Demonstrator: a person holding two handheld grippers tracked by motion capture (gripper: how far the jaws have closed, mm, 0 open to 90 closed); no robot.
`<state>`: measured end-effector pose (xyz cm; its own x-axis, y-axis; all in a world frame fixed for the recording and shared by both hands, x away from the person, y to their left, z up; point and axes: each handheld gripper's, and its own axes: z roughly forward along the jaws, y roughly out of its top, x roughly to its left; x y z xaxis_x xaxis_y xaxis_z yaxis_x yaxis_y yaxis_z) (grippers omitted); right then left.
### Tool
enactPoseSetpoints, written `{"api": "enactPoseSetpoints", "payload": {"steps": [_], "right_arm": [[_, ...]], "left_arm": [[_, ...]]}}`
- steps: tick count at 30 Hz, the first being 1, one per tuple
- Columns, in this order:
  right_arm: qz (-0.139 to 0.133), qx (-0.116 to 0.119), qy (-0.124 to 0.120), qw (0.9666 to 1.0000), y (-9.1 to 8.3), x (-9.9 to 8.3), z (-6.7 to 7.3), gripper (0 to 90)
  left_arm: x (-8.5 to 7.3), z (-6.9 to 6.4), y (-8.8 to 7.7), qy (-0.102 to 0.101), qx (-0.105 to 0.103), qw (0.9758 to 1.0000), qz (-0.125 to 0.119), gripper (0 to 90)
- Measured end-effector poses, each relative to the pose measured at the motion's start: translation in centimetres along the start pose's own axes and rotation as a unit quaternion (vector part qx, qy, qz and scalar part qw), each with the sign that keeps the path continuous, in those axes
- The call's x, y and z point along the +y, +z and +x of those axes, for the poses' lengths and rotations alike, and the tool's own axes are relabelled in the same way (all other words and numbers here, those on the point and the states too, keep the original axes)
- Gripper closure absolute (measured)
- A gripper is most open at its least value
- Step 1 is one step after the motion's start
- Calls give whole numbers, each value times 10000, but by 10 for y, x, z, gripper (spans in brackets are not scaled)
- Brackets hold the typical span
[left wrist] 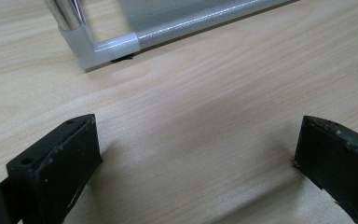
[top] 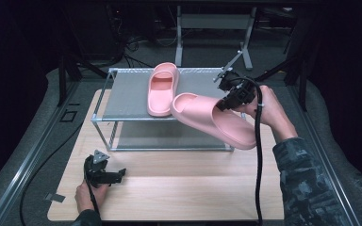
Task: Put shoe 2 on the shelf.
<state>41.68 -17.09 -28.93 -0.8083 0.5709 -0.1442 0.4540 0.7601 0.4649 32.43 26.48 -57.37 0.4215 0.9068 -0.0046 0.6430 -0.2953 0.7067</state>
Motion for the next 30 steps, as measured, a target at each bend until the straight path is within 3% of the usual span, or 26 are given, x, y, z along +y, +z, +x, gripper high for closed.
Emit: {"api": "enactPoseSetpoints", "payload": {"steps": [8, 18, 21, 27, 30], "right_arm": [[127, -207, 455, 9987, 3, 6, -12, 826], [208, -465, 1013, 9935, 6, 16, -27, 826], [255, -578, 1215, 9906, 10, 22, -32, 826], [407, -699, 1734, 9815, 27, 35, -44, 825], [531, -803, 2039, 9742, 43, 42, -52, 824]], "left_arm": [[0, 0, 0, 9, 2, 10000, 1, 0], [0, 0, 0, -8, -3, 10000, -6, 0], [0, 0, 0, 15, -2, 10000, 3, 0], [0, 0, 0, -1, -6, 10000, -2, 0], [0, 0, 0, -1, -7, 10000, 0, 0]]}}
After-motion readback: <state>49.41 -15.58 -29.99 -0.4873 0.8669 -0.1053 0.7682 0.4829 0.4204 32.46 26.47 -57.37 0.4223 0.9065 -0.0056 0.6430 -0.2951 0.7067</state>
